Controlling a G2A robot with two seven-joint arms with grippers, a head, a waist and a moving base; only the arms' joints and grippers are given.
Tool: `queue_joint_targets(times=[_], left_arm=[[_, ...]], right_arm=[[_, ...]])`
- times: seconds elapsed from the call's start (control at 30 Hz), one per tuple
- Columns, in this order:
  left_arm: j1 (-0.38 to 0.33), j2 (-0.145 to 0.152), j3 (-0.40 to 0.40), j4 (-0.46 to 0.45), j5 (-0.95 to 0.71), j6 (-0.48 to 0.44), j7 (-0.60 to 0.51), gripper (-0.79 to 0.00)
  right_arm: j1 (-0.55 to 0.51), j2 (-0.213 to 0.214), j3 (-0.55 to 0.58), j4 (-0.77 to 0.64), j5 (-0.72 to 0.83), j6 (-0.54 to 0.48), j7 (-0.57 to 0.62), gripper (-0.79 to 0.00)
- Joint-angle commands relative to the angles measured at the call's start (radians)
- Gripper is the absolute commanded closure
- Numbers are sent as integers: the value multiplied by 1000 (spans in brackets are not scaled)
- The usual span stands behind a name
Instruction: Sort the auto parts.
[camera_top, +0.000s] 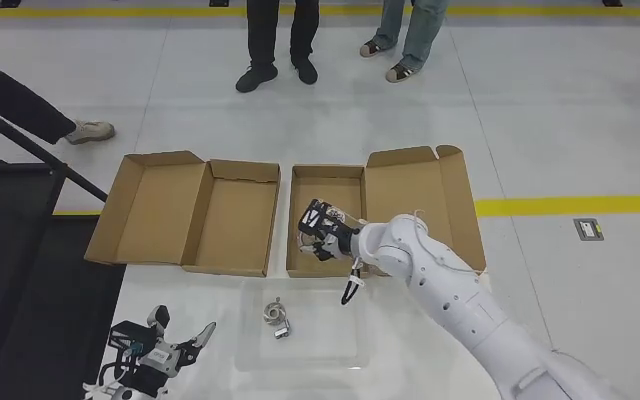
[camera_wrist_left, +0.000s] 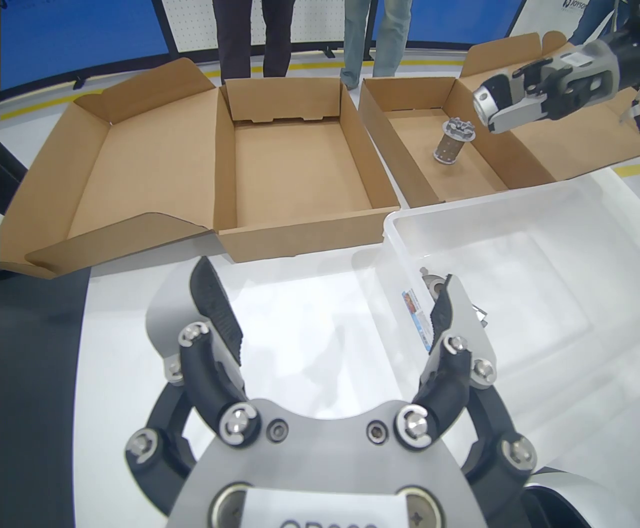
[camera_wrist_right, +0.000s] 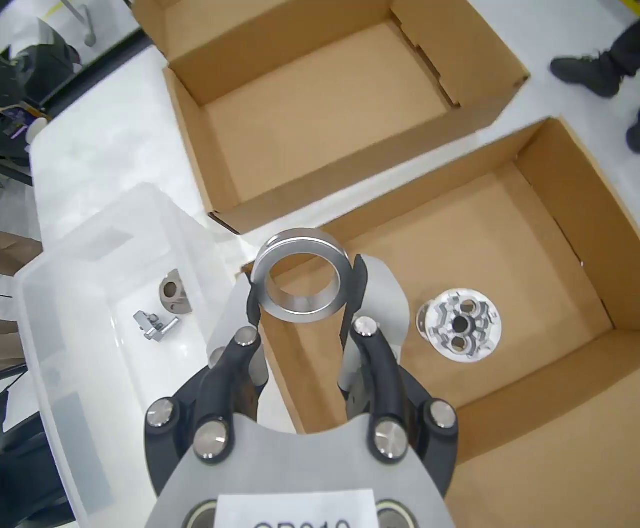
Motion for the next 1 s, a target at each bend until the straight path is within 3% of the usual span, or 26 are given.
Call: queue_joint_targets(times=[0.0, 0.4, 0.97], left_arm=[[0, 0, 0, 0, 0, 0, 0, -785], [0, 0, 0, 0, 0, 0, 0, -785], [0, 0, 0, 0, 0, 0, 0, -785]], right_arm=[[27, -24, -22, 48, 22, 52, 53, 0], [134, -158, -118, 341, 100, 24, 93, 0], [206, -289, -174, 590, 98, 47, 228, 0]])
